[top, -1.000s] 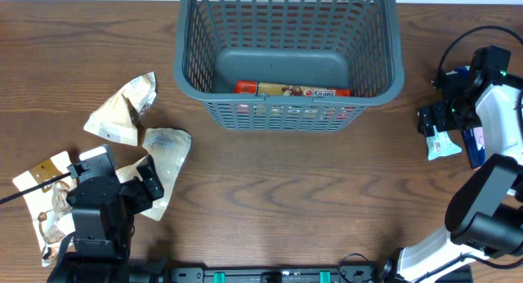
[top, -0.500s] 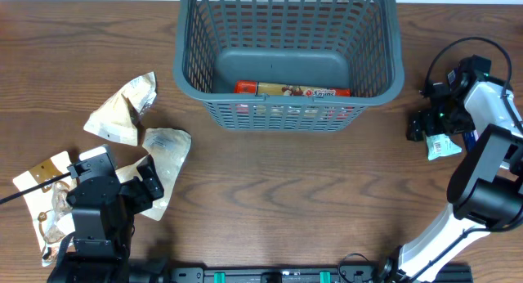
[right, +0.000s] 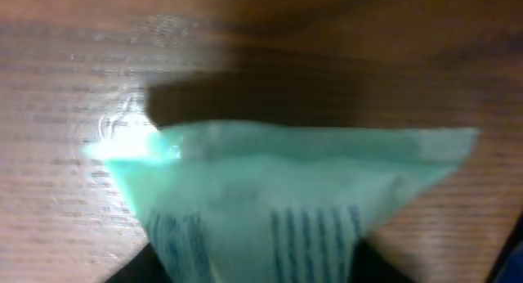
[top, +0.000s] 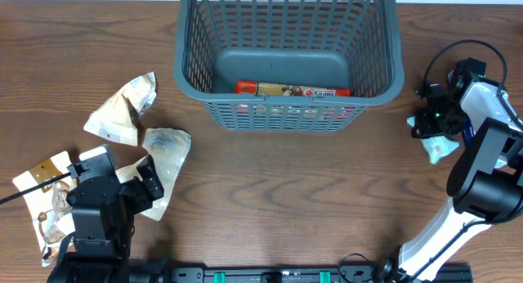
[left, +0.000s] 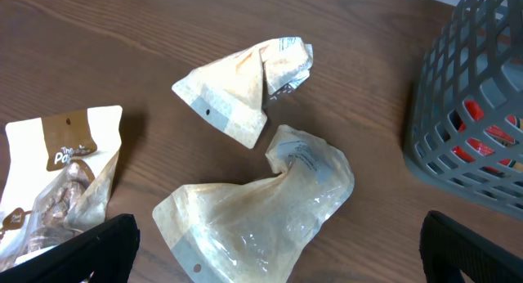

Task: Pack container
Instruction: 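Move the right gripper to the mint-green pack and grasp it, then carry the mint-green pack with the right gripper and drop it into the basket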

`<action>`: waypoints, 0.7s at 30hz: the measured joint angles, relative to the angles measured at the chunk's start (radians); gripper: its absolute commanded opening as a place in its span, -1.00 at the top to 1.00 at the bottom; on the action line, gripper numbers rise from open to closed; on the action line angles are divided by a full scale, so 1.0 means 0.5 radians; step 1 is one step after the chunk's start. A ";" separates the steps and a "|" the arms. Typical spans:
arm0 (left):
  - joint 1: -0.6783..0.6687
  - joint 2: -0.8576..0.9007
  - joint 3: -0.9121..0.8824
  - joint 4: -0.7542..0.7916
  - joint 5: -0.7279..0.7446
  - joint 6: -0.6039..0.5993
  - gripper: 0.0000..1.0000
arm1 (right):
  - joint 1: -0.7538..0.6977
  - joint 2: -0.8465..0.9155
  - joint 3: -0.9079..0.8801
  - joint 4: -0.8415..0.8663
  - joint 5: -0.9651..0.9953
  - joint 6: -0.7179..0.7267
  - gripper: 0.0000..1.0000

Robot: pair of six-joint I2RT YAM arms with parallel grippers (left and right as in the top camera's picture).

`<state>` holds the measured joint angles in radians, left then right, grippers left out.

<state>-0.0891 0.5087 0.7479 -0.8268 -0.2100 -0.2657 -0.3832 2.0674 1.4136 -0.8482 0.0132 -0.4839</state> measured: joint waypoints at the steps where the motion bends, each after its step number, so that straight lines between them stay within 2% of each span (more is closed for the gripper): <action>1: 0.000 0.000 0.000 0.000 0.001 0.000 -0.97 | 0.000 0.001 0.000 0.005 -0.003 0.018 0.83; 2: 0.000 0.000 0.000 0.001 0.000 0.000 -0.97 | 0.000 0.000 0.000 0.011 -0.005 0.035 0.95; 3: 0.000 0.000 0.000 0.000 0.001 -0.001 -0.97 | 0.000 0.000 0.002 0.013 -0.005 0.055 0.97; 11: 0.000 0.000 0.000 0.000 0.001 0.000 -0.97 | 0.021 -0.001 0.108 -0.155 -0.032 0.204 0.97; 16: 0.000 0.000 0.000 0.000 0.001 0.000 -0.97 | 0.104 -0.049 0.562 -0.325 -0.067 0.289 0.97; 21: 0.000 0.000 0.000 -0.001 0.001 -0.001 -0.97 | 0.214 -0.246 1.122 -0.387 -0.142 0.397 0.98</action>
<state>-0.0891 0.5087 0.7479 -0.8272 -0.2096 -0.2661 -0.2764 1.9442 1.9747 -1.0416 -0.0578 -0.2852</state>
